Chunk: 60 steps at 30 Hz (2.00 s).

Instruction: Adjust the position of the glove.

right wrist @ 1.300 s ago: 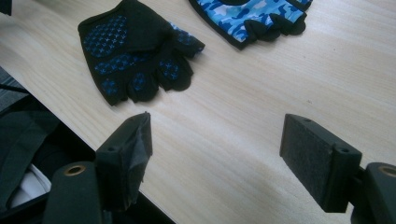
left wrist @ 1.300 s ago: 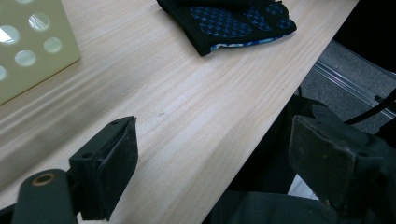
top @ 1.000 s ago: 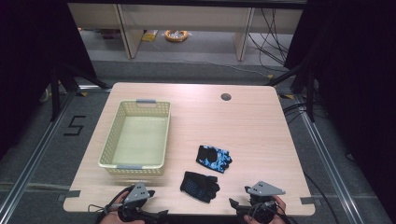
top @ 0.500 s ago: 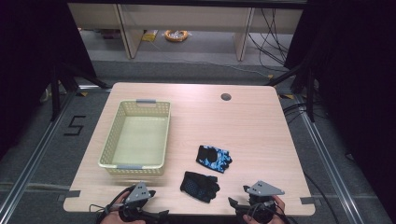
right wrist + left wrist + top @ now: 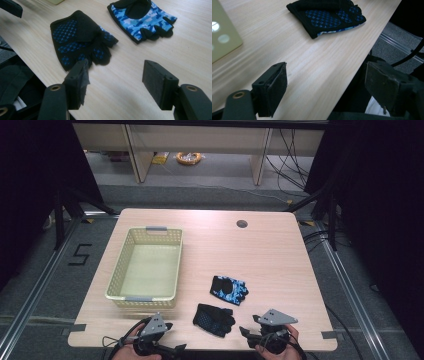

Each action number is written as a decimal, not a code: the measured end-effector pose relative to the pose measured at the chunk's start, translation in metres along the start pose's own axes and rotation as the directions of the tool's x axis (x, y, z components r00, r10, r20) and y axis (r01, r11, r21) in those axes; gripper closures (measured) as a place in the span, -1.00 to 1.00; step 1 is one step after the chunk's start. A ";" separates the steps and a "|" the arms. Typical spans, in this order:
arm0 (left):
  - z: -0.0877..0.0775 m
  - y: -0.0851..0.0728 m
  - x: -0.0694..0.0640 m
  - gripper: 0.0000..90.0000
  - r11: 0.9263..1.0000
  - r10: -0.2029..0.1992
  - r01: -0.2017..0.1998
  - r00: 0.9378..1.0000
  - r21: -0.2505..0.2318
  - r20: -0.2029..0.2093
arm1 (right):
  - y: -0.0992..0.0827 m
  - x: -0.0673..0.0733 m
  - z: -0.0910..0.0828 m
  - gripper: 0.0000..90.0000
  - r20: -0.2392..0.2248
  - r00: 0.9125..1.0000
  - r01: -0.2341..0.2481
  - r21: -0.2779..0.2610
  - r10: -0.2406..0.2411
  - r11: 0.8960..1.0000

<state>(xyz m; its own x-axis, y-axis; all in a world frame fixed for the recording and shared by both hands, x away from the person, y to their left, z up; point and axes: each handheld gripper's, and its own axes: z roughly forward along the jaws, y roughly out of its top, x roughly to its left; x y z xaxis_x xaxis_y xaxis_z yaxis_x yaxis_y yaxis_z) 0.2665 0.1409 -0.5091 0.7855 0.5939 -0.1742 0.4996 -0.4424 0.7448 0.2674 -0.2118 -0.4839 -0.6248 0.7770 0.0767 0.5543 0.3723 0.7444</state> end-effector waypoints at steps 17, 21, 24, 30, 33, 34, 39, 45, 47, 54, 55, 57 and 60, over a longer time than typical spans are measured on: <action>0.037 0.039 0.003 -0.32 0.999 0.041 -0.041 0.999 -0.002 0.006 | 0.038 -0.003 0.044 0.24 -0.038 0.997 0.063 0.032 -0.062 0.997; 0.042 0.043 0.005 -0.28 0.999 0.035 -0.035 0.999 0.004 -0.004 | 0.042 -0.003 0.052 0.28 -0.053 0.996 0.072 0.048 -0.069 0.996; 0.045 0.045 0.007 -0.23 0.999 0.032 -0.032 0.999 0.005 0.000 | 0.043 -0.003 0.056 0.31 -0.057 0.997 0.058 0.069 -0.054 0.996; 0.050 0.048 0.008 -0.14 0.998 0.052 -0.052 0.999 0.030 0.003 | 0.044 -0.004 0.064 0.34 -0.062 0.997 0.054 0.065 -0.050 0.996; 0.053 0.047 0.007 -0.11 0.998 0.045 -0.045 0.999 0.040 -0.001 | 0.044 -0.006 0.068 0.35 -0.070 0.996 0.054 0.108 -0.046 0.993; 0.053 0.047 0.006 -0.09 0.998 0.056 -0.056 0.998 0.042 0.005 | 0.044 -0.006 0.069 0.36 -0.078 0.997 0.037 0.110 -0.028 0.993; 0.055 0.046 0.006 0.13 0.995 0.077 -0.077 0.997 0.060 -0.005 | 0.041 -0.012 0.077 0.50 -0.102 0.994 0.041 0.124 -0.028 0.991; 0.051 0.045 0.004 0.59 0.990 0.136 -0.135 0.991 0.051 -0.013 | 0.040 -0.013 0.077 0.84 -0.120 0.993 0.034 0.114 -0.020 0.993; 0.050 0.045 0.002 0.78 0.994 0.103 -0.103 0.995 0.036 -0.007 | 0.041 -0.013 0.077 0.88 -0.123 0.992 0.054 0.107 -0.040 0.993; 0.048 0.043 -0.004 0.90 0.993 0.113 -0.113 0.993 0.039 0.020 | 0.046 -0.013 0.074 0.92 -0.148 0.988 0.044 0.076 -0.032 0.996; 0.048 0.042 -0.007 0.91 0.995 0.092 -0.093 0.996 0.024 0.021 | 0.049 -0.014 0.072 0.92 -0.154 0.987 0.054 0.088 -0.040 0.995; 0.045 0.042 -0.009 0.91 0.995 0.101 -0.102 0.994 0.021 0.033 | 0.052 -0.013 0.070 0.92 -0.158 0.987 0.057 0.085 -0.044 0.995; 0.041 0.041 -0.014 0.91 0.997 0.082 -0.082 0.995 0.006 0.057 | 0.054 -0.011 0.068 0.92 -0.164 0.985 0.060 0.069 -0.048 0.996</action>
<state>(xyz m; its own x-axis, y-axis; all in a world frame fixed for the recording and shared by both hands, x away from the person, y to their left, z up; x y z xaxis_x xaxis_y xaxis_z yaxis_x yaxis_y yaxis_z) 0.2910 0.0867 -0.5020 0.8434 0.5162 -0.1493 0.4355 -0.4939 0.7526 0.3420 -0.1661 -0.4894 -0.7322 0.6646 0.1489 0.5527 0.4521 0.7001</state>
